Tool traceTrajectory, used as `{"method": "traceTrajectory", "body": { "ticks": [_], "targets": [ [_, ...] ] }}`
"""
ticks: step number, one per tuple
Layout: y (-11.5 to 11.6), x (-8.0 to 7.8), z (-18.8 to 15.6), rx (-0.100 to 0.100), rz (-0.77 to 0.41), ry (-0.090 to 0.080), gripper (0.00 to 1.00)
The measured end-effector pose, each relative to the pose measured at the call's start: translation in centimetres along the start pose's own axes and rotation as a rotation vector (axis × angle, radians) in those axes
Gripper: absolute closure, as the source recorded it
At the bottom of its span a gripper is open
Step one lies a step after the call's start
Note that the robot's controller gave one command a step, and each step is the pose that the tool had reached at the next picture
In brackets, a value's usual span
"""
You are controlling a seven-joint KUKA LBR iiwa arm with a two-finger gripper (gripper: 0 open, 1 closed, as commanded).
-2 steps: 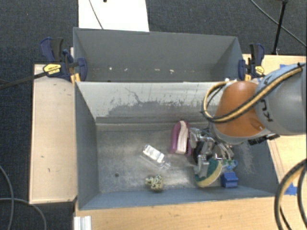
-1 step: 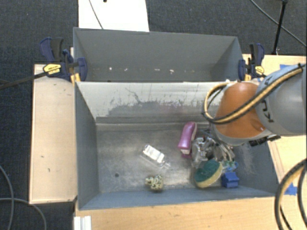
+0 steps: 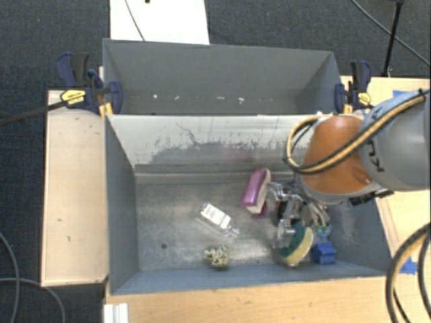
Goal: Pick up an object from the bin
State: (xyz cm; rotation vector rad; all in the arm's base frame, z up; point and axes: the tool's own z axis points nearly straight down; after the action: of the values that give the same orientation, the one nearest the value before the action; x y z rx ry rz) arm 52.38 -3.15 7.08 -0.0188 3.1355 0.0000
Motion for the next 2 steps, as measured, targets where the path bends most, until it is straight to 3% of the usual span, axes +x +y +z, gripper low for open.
{"method": "traceTrajectory", "body": {
  "ticks": [1,2],
  "targets": [
    [-0.3,-4.1,0.0,0.000,0.289,0.002,0.00],
    [0.9,-2.4,-0.1,0.002,0.212,-0.002,0.00]
  ]
}}
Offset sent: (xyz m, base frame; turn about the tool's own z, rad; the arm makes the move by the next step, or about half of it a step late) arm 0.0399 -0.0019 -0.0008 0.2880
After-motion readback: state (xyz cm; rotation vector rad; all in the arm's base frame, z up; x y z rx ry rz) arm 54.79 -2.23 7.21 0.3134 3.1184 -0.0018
